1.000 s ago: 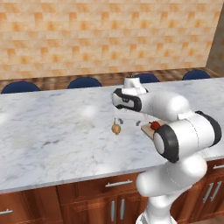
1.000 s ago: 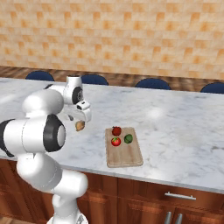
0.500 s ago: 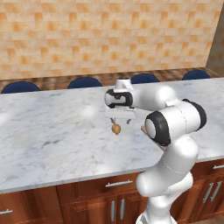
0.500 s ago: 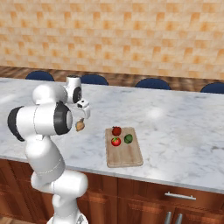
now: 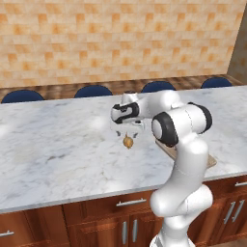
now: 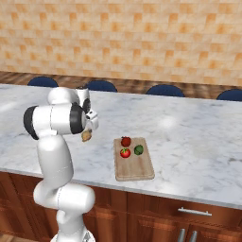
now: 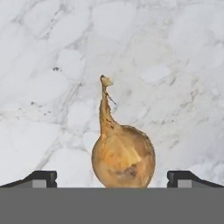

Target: Place the avocado, onion, tomato, and bell pepper on the cutting board.

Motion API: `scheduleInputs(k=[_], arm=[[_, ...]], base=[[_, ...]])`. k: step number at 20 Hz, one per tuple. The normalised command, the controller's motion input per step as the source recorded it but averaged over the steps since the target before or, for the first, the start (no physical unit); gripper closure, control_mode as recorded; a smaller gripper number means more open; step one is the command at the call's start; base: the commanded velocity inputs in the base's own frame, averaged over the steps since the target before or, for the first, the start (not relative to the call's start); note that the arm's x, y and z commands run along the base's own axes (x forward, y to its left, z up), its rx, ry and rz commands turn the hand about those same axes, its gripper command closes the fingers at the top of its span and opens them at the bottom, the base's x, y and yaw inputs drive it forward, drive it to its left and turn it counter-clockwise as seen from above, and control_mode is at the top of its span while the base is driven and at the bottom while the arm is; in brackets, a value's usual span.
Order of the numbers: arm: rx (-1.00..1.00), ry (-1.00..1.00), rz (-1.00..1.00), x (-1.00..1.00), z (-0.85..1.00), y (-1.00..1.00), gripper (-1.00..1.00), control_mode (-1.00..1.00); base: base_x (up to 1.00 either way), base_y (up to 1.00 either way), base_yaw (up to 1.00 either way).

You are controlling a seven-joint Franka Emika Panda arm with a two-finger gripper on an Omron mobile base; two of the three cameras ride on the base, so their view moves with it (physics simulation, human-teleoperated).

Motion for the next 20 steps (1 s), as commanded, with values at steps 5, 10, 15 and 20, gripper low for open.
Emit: scheduleInputs(k=[5, 10, 15, 20], arm=[[-0.02, 0.0, -0.11, 0.36, -0.31, 0.0, -1.0, -1.0], [-0.01, 0.01, -0.1, 0.11, -0.12, 0.0, -1.0, -1.0], [0.0, 0.01, -0.06, -0.05, 0.0, 0.0, -1.0, -1.0], [0.0, 0.0, -0.03, -0.2, 0.0, 0.0, -1.0, -1.0]], base=[[0.0, 0.0, 0.0], [0.0, 0.0, 0.0], [0.0, 0.0, 0.0], [0.0, 0.0, 0.0]])
